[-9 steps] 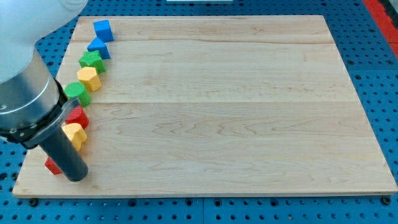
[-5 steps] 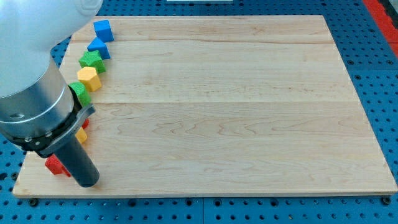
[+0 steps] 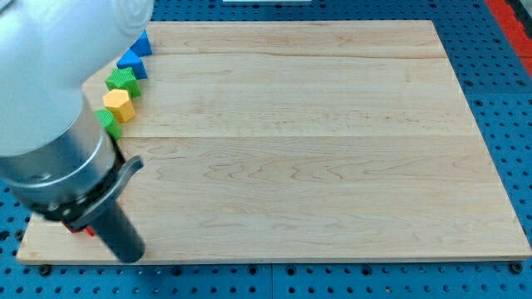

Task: Separate blue cube from line

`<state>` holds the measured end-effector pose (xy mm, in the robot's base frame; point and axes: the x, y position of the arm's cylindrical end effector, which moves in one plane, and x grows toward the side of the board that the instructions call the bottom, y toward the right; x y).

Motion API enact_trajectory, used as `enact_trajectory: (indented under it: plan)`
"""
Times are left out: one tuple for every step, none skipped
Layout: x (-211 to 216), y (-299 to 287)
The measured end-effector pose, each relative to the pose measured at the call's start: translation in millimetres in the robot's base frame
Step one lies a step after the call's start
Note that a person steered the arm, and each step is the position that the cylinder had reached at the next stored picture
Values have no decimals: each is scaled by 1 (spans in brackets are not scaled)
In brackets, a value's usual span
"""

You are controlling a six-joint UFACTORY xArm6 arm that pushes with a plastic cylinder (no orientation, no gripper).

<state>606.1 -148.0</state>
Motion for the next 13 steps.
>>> enact_trajectory:
  plan:
    - [-66, 32]
    - [-162, 67]
    - [-285, 85]
    - [-383, 87]
    - [-414, 76]
    - [-413, 15]
    - [-413, -115]
    - [-398, -152]
    - [-371, -112]
    - [-369, -87]
    - [-367, -46]
    - [-367, 34]
    - [-363, 67]
